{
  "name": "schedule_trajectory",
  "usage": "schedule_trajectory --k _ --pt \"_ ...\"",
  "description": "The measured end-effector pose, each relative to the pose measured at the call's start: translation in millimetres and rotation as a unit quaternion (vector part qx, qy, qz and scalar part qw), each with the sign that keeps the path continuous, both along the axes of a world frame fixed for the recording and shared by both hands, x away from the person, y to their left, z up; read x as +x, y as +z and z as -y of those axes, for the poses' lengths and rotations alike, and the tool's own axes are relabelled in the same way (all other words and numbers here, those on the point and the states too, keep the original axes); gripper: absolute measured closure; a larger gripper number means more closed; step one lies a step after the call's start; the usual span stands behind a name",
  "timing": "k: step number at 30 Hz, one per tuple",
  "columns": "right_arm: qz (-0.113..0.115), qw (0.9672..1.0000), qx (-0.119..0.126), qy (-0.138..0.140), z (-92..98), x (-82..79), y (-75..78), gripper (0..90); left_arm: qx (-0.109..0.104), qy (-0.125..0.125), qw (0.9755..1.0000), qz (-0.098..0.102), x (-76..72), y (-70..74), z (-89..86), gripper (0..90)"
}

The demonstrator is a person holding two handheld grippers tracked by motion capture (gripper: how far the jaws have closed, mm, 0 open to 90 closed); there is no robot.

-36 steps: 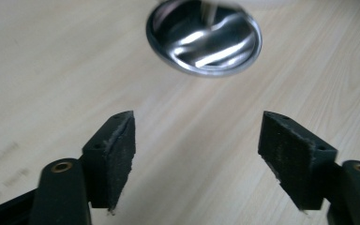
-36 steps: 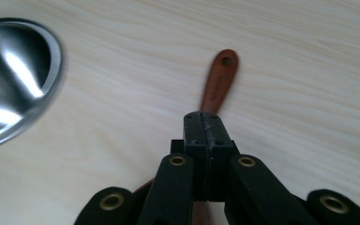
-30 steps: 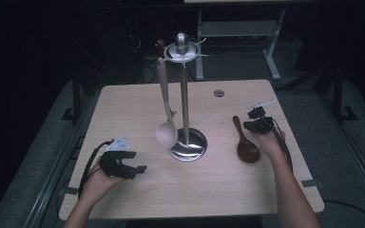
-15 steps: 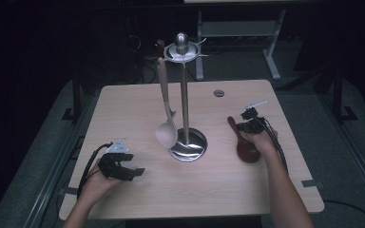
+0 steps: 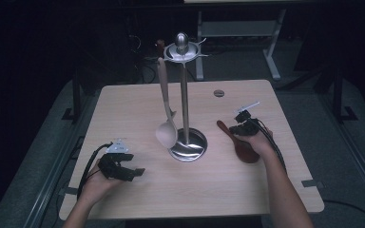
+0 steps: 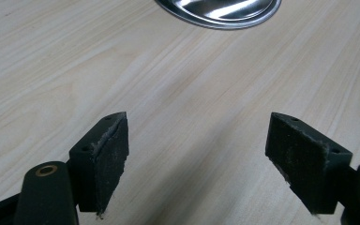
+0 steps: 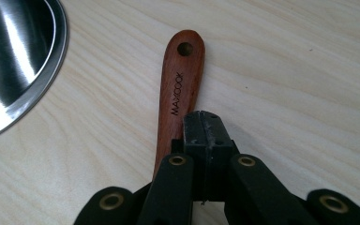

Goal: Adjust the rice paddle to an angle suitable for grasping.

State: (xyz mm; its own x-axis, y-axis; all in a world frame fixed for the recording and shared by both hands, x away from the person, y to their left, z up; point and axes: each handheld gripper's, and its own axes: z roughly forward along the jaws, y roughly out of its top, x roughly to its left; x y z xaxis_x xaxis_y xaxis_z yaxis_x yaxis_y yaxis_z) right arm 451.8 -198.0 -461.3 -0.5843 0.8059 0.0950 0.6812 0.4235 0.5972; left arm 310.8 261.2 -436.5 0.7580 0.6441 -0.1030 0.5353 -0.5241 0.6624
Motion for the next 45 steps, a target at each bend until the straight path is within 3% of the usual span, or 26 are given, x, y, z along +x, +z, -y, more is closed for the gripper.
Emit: schedule_trajectory --k 6,9,12,13,16,21,25,28,31,38,45 --pt "-0.007 0.9998 0.000 0.017 -3.5 -3.0 1.2 90.0 -0.003 -0.004 1.0000 -0.002 0.4 -1.3 1.3 21.5" --pt "0.001 0.9999 -0.005 0.016 -3.8 -4.0 3.9 90.0 -0.004 -0.005 1.0000 -0.006 0.6 -1.2 0.8 21.5" --pt "-0.015 0.9995 -0.021 0.018 -3.1 -4.8 13.4 82.1 -0.006 -0.007 0.9999 -0.013 2.2 -2.6 0.2 21.7" --pt "-0.019 0.9988 -0.038 0.025 -4.3 -5.5 18.5 80.4 -0.004 -0.009 0.9999 -0.014 2.4 -3.0 0.3 21.7" --pt "-0.039 0.9979 -0.040 0.033 -5.2 -5.9 29.6 73.0 0.003 -0.014 0.9998 -0.015 2.4 -3.7 1.3 21.7" --pt "-0.053 0.9960 -0.056 0.045 -10.7 -6.6 36.6 64.9 0.003 -0.011 0.9999 -0.012 1.7 -3.9 1.8 21.6" --pt "-0.082 0.9912 -0.079 0.068 -19.4 -3.5 36.2 61.2 0.006 -0.011 0.9998 -0.013 2.4 -4.1 -0.3 21.7" --pt "-0.100 0.9830 -0.130 0.083 -30.9 -1.9 33.2 56.6 0.007 -0.011 0.9998 -0.015 2.8 -5.2 -1.7 21.7" --pt "-0.108 0.9766 -0.166 0.083 -38.1 2.4 31.2 59.1 0.008 -0.010 0.9998 -0.014 3.0 -5.5 -2.8 21.7" --pt "-0.137 0.9698 -0.188 0.074 -44.8 13.0 24.3 65.6 0.006 -0.012 0.9998 -0.015 2.6 -5.6 -2.3 21.7" --pt "-0.154 0.9690 -0.178 0.074 -43.5 18.5 22.0 66.9 0.010 -0.016 0.9997 -0.015 2.8 -6.1 -1.3 21.7"
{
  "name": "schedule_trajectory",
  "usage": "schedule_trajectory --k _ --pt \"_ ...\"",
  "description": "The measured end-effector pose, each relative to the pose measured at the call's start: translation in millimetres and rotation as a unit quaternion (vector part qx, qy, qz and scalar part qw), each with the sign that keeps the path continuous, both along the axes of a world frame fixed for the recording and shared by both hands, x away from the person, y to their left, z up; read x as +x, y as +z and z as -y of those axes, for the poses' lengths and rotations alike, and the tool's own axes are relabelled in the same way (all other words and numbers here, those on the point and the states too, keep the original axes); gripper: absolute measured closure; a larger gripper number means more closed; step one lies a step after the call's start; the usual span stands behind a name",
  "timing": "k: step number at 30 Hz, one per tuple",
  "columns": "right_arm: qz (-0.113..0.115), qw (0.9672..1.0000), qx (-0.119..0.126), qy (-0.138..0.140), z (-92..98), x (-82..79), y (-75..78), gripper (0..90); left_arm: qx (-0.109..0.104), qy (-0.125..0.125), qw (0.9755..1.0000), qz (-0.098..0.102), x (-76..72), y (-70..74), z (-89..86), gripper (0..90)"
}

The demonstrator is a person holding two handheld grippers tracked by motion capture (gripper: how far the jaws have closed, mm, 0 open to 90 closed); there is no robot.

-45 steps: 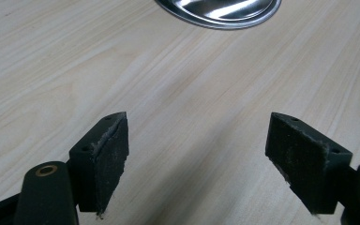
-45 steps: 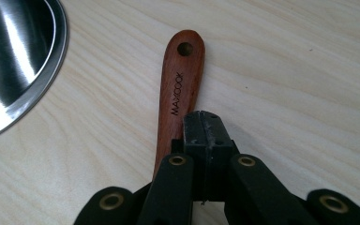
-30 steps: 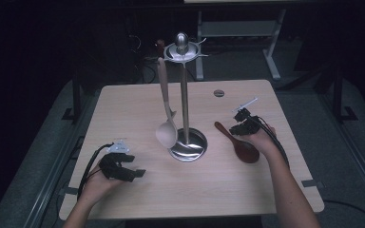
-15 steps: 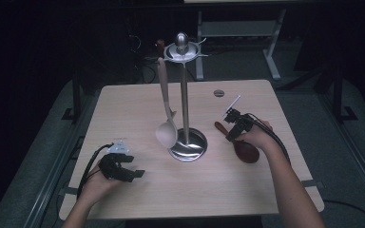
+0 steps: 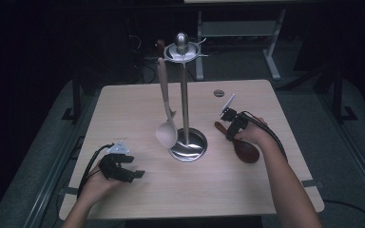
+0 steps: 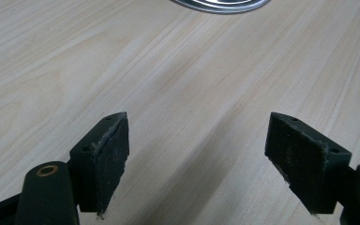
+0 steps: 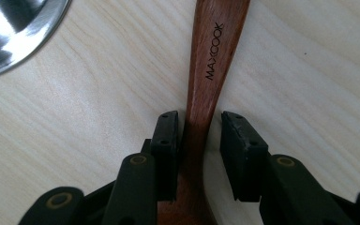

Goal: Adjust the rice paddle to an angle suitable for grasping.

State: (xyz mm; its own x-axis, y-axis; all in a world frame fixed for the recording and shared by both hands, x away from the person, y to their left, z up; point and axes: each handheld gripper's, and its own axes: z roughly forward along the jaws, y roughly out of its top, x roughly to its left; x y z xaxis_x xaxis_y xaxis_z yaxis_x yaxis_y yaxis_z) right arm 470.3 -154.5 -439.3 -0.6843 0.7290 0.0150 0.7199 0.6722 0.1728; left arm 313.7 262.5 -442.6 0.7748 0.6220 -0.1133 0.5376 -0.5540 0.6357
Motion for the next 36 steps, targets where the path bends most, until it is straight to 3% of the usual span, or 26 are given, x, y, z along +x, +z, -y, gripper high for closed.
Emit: schedule_trajectory --k 5,10,15,23,28,33,36 --pt "-0.012 0.9999 -0.005 -0.003 -1.8 2.1 0.1 68.2 0.001 -0.001 1.0000 0.000 -0.5 0.3 0.6 21.8" --pt "-0.022 0.9997 -0.011 0.001 -4.7 2.6 0.9 77.6 0.000 -0.002 1.0000 -0.001 -0.5 -0.2 0.6 21.8" --pt "-0.019 0.9997 -0.015 -0.001 -5.6 2.0 0.9 78.3 -0.004 -0.002 1.0000 -0.007 -0.4 -0.4 2.0 21.8" --pt "-0.012 0.9998 0.002 -0.018 -1.2 -0.5 0.5 79.1 -0.003 -0.010 0.9998 -0.014 -0.2 -0.1 3.6 22.3" --pt "-0.003 0.9998 0.011 -0.017 2.4 -4.5 0.8 79.0 -0.014 -0.013 0.9998 -0.007 -1.5 0.3 3.2 24.5" --pt "0.015 0.9985 0.045 -0.029 12.1 -9.6 7.8 79.1 -0.061 -0.002 0.9981 0.013 -2.8 3.9 2.3 24.2" --pt "0.028 0.9972 0.061 -0.033 17.9 -14.7 10.8 79.1 -0.063 -0.001 0.9979 0.014 -2.8 5.1 3.0 24.1"
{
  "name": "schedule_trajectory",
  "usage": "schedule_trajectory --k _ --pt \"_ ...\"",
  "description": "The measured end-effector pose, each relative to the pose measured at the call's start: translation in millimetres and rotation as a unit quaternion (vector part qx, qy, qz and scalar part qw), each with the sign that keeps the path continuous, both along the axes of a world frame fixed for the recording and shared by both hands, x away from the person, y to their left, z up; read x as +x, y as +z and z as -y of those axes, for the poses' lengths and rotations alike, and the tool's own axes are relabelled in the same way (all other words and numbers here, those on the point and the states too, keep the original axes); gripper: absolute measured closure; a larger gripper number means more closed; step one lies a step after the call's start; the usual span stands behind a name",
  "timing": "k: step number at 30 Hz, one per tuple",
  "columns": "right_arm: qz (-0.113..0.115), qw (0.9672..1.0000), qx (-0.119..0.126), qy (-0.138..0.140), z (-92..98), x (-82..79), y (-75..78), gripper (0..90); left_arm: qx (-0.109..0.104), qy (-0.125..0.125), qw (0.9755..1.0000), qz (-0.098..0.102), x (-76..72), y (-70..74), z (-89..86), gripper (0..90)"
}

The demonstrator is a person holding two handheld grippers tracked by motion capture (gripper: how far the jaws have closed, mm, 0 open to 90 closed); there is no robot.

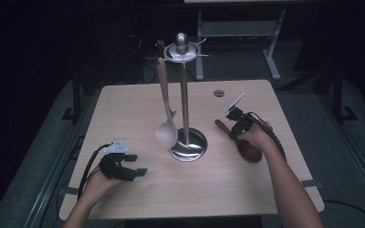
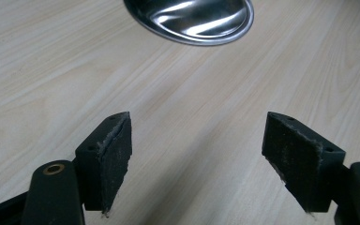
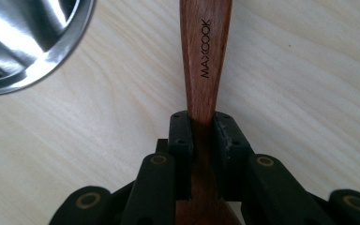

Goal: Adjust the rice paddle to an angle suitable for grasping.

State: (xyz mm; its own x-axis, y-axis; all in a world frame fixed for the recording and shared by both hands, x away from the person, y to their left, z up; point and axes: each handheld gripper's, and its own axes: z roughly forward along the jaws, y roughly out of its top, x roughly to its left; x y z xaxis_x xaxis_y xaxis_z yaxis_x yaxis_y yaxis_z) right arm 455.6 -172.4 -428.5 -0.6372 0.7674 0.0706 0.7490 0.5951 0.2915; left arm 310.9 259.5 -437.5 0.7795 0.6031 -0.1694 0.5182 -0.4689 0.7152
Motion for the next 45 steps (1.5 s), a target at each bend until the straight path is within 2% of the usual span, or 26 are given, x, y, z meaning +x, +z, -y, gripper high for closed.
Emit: schedule_trajectory --k 3,4,8,9,11,14,17,18,19,20,23,26,29,34,37,39,41,44,45 --pt "0.023 0.9996 0.016 -0.008 5.7 -5.6 3.3 79.1 0.001 0.005 1.0000 0.004 -0.8 2.1 1.7 24.2" --pt "0.026 0.9993 0.025 -0.011 7.8 -8.0 5.2 79.1 -0.006 0.014 0.9999 0.007 -1.4 3.9 2.4 24.2" --pt "0.050 0.9973 0.053 -0.013 12.5 -18.8 13.1 79.1 -0.033 0.022 0.9991 0.014 -1.1 11.9 3.4 22.9" --pt "0.058 0.9965 0.059 -0.016 13.3 -21.4 14.8 79.1 -0.046 0.025 0.9985 0.014 -1.1 13.3 4.0 22.8" --pt "0.066 0.9953 0.067 -0.022 15.3 -27.2 19.4 79.1 -0.051 0.024 0.9982 0.020 -1.0 15.1 5.1 22.8" --pt "0.092 0.9918 0.084 -0.027 17.7 -38.0 27.4 79.1 -0.066 0.023 0.9975 0.011 -0.3 15.4 6.5 20.7" --pt "0.122 0.9855 0.114 -0.030 21.5 -50.6 34.1 79.1 -0.055 0.022 0.9982 0.014 -0.4 18.2 8.2 19.7" --pt "0.131 0.9841 0.117 -0.031 22.8 -53.1 35.1 79.1 -0.051 0.020 0.9984 0.016 -0.1 20.0 9.1 18.8" --pt "0.146 0.9806 0.128 -0.031 25.2 -56.9 36.9 79.1 -0.047 0.018 0.9987 0.012 0.3 21.7 9.6 18.4" --pt "0.151 0.9784 0.137 -0.033 26.9 -59.2 38.2 79.1 -0.040 0.013 0.9991 0.010 1.4 24.2 10.0 18.4" --pt "0.166 0.9697 0.174 -0.044 34.7 -68.9 44.3 79.1 -0.037 0.006 0.9992 0.014 3.6 27.2 10.8 16.2" --pt "0.187 0.9612 0.197 -0.046 38.8 -77.5 48.0 79.1 -0.013 0.000 0.9995 0.029 6.8 29.7 12.0 14.7" --pt "0.203 0.9570 0.202 -0.046 41.6 -84.5 50.9 79.1 -0.030 -0.004 0.9992 0.026 9.4 33.2 13.4 14.0" --pt "0.218 0.9464 0.235 -0.037 42.6 -96.6 53.7 79.1 -0.027 -0.011 0.9991 0.031 12.5 40.7 17.2 14.1" --pt "0.228 0.9415 0.245 -0.034 40.8 -105.1 56.6 79.1 -0.024 -0.011 0.9987 0.043 10.8 45.5 17.8 14.1" --pt "0.236 0.9357 0.260 -0.029 40.9 -109.9 57.5 79.1 -0.022 -0.008 0.9984 0.051 10.0 47.0 16.7 14.1" --pt "0.241 0.9293 0.279 -0.024 41.1 -114.1 58.5 79.1 -0.027 -0.005 0.9984 0.050 9.6 48.5 14.9 14.1" --pt "0.245 0.9240 0.293 -0.013 39.2 -118.2 60.4 79.1 -0.026 -0.005 0.9983 0.052 8.6 52.8 12.9 14.2" --pt "0.245 0.9237 0.295 -0.012 38.0 -119.2 61.1 79.1 -0.028 -0.003 0.9983 0.051 7.8 54.7 12.3 14.3"
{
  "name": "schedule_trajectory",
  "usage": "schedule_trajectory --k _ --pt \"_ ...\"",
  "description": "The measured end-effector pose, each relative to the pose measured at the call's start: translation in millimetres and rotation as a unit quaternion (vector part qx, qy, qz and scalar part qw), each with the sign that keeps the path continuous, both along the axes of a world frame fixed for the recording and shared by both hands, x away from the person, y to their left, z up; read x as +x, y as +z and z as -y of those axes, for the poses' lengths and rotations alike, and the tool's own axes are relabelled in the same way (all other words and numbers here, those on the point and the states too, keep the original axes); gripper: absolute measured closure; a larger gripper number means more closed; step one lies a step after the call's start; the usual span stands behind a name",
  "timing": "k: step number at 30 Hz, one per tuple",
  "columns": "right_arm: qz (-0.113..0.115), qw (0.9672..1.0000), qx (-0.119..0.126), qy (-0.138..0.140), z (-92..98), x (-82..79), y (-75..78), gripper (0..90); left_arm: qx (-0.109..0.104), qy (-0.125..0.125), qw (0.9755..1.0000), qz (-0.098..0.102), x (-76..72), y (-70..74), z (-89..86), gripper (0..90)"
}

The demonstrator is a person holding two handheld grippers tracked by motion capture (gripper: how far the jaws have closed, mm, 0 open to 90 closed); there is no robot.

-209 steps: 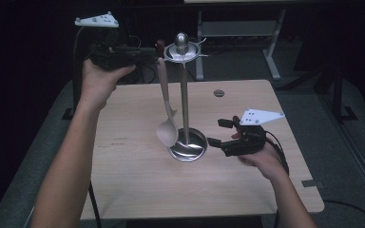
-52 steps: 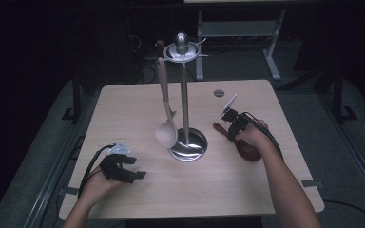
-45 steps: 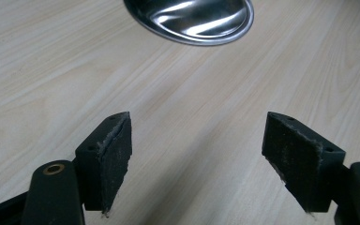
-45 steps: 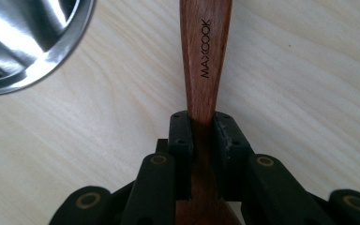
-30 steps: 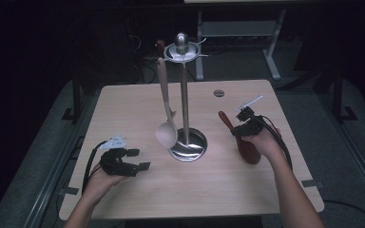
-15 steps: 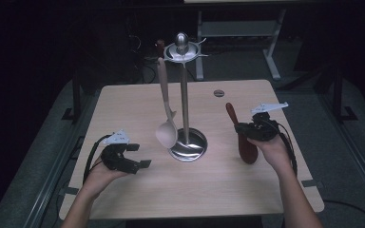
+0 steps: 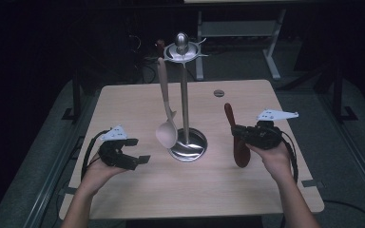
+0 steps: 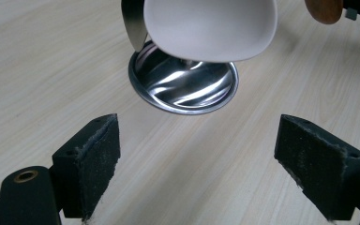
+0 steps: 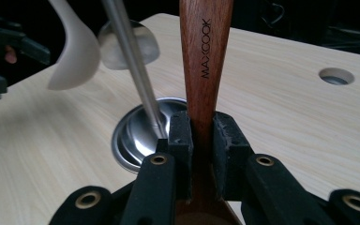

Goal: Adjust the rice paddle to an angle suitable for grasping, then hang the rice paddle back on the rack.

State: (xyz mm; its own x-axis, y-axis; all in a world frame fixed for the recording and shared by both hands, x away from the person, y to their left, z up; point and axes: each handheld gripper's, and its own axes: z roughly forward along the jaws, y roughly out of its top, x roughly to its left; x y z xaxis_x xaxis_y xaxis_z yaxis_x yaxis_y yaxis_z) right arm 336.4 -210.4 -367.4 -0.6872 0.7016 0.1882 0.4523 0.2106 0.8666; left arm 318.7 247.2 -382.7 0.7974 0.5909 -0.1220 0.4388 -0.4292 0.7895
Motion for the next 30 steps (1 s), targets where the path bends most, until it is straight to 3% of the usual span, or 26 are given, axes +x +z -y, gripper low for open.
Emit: schedule_trajectory --k 4,7,13,16,30 --pt "0.006 0.9999 0.012 0.006 -3.4 -5.0 2.9 79.1 -0.011 0.007 0.9999 0.006 -4.2 9.1 0.5 14.7" --pt "0.018 0.9997 0.016 0.010 -6.6 -9.6 6.1 79.1 -0.008 0.004 0.9999 0.013 -5.3 17.9 2.2 15.2" --pt "0.036 0.9985 0.032 0.026 -14.2 -17.1 13.0 79.0 -0.032 -0.012 0.9992 0.023 -9.3 38.2 9.2 16.5" --pt "0.042 0.9977 0.040 0.034 -19.9 -20.5 15.8 79.1 -0.032 -0.020 0.9988 0.032 -12.1 48.5 14.2 18.3" --pt "0.076 0.9913 0.075 0.076 -52.1 -36.0 27.6 79.1 -0.088 -0.055 0.9938 0.040 -14.5 83.8 48.6 23.7"
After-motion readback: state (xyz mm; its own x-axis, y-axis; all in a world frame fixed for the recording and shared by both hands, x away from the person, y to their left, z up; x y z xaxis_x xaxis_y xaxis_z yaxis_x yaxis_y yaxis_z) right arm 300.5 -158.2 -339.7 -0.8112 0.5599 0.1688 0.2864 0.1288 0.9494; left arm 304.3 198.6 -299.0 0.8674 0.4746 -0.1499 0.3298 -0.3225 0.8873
